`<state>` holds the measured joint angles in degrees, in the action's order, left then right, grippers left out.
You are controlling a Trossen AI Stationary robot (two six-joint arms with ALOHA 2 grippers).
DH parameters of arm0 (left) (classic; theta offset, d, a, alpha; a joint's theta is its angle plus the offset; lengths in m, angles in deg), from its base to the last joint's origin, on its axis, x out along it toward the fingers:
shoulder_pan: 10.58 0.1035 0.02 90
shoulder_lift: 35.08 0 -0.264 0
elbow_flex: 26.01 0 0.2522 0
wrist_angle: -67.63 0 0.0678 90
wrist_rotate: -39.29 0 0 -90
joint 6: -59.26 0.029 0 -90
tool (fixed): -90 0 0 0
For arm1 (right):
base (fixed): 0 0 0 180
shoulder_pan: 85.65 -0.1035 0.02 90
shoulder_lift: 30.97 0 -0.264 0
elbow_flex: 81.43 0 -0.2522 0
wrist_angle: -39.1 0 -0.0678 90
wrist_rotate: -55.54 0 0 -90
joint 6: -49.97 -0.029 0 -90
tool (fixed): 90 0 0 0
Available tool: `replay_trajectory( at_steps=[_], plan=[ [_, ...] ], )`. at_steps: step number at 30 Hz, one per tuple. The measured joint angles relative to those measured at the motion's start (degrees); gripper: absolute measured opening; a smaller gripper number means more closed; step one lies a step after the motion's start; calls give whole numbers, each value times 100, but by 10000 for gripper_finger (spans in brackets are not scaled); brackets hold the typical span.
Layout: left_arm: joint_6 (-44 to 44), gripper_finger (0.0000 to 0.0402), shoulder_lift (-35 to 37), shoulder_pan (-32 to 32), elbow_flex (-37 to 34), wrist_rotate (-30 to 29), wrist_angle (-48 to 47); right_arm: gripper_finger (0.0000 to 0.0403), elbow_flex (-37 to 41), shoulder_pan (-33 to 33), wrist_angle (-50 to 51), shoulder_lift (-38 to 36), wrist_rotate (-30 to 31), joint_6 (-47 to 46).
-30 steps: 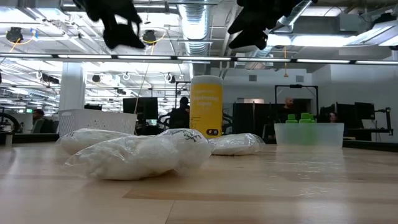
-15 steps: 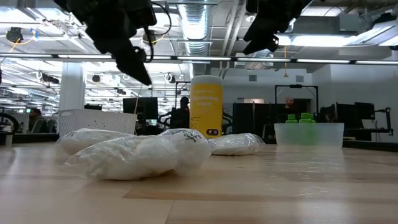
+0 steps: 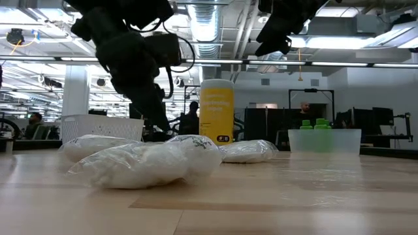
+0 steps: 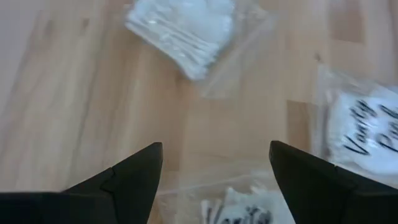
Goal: Pick & Place Travel size toiletries
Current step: Put the white cotton pack into the white basket
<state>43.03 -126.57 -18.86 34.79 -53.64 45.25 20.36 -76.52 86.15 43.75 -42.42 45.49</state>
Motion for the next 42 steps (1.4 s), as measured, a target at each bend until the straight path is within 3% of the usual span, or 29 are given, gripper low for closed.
replay_trajectory(
  at_steps=[5,14,20,25,35,42],
  plan=[
    [-31,291,38,150,-3,-261,18,221,0,0,60,0,-123,19],
    [-314,285,36,481,-666,506,359,221,0,-15,119,0,-125,-1],
    [-328,263,36,356,-918,596,576,221,0,-15,107,0,-125,-1],
    [-349,204,36,301,-1047,460,626,221,0,-13,99,0,-125,-3],
    [-378,21,40,329,-1123,391,617,218,0,4,97,0,-121,-1],
    [-481,1,86,327,-1093,495,573,198,0,4,95,0,-116,4]
  ],
)
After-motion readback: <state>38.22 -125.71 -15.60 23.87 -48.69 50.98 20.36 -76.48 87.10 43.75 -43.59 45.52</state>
